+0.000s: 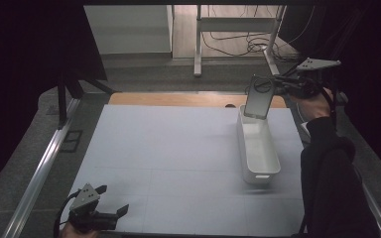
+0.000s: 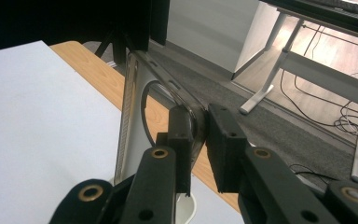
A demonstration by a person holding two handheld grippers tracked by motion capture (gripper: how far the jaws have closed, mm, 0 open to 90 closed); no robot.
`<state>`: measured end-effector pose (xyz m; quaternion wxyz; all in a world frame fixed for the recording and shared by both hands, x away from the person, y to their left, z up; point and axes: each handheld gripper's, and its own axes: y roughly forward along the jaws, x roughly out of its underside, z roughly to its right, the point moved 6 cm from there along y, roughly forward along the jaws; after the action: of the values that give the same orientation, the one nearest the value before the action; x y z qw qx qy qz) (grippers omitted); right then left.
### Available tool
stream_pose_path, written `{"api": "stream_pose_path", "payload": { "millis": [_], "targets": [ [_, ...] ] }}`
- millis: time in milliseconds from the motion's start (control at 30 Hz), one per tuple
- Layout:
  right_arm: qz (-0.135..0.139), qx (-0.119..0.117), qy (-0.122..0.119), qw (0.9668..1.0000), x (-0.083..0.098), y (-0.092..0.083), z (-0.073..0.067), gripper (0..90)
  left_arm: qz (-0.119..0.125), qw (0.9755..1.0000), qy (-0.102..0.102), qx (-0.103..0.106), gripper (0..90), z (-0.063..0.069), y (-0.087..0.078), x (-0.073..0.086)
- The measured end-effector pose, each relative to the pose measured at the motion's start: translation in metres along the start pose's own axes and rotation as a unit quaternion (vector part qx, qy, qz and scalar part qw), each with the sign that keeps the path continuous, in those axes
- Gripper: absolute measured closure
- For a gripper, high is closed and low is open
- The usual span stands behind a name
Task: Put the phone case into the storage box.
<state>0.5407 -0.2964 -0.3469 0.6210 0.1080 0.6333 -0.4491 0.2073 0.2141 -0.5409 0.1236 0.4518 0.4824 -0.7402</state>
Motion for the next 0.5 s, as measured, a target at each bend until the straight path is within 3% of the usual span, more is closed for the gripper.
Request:
{"api": "stream_pose_path", "payload": {
  "millis": [500],
  "targets": [
    [-0.027,-0.01,-0.006,0.9996,0.027,0.031,0.004,79.7,0.0,1.0,-0.007,0.001,0.0,-0.001,0.0,0.0]
  ]
}}
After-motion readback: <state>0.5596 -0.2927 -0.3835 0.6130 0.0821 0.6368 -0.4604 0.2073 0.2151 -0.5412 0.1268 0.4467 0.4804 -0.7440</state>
